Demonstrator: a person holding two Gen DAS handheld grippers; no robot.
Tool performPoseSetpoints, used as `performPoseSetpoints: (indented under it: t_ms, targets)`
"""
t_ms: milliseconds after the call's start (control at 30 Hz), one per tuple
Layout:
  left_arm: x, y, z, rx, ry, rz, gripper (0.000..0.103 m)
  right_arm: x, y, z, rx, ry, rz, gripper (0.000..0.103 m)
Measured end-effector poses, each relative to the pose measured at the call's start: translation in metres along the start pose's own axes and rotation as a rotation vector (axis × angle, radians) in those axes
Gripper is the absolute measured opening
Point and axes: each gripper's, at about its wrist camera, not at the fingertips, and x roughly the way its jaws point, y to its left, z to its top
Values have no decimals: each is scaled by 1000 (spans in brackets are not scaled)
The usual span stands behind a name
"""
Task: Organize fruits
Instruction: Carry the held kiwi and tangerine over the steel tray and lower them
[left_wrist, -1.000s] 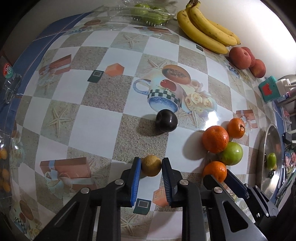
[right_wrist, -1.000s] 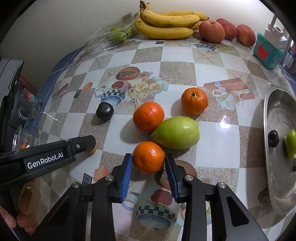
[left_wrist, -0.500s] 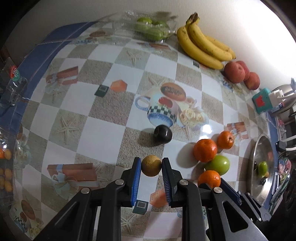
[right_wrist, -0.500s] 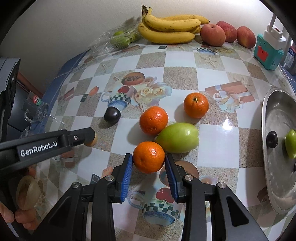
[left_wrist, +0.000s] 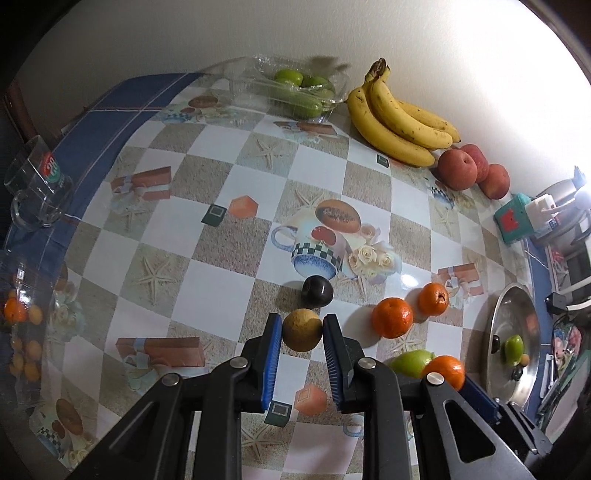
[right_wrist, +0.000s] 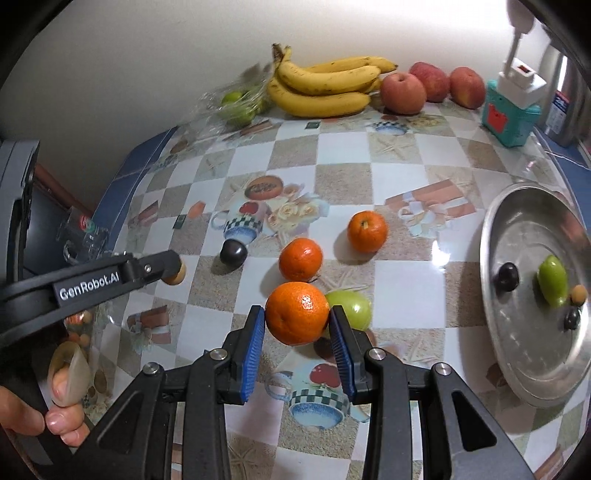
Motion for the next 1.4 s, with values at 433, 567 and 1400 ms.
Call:
performPoseSetpoints:
  t_ms: [433, 567, 1400]
  targets:
    - [-3, -31, -6, 47, -14, 60, 25, -24, -50, 9, 111, -46, -38, 37]
    - [-5, -49, -10, 88, -21, 64, 25, -34, -71, 8, 150, -61, -59, 37]
    - [0, -201, -62, 403, -37, -15, 25, -81, -211, -7, 471, -117, -184, 37]
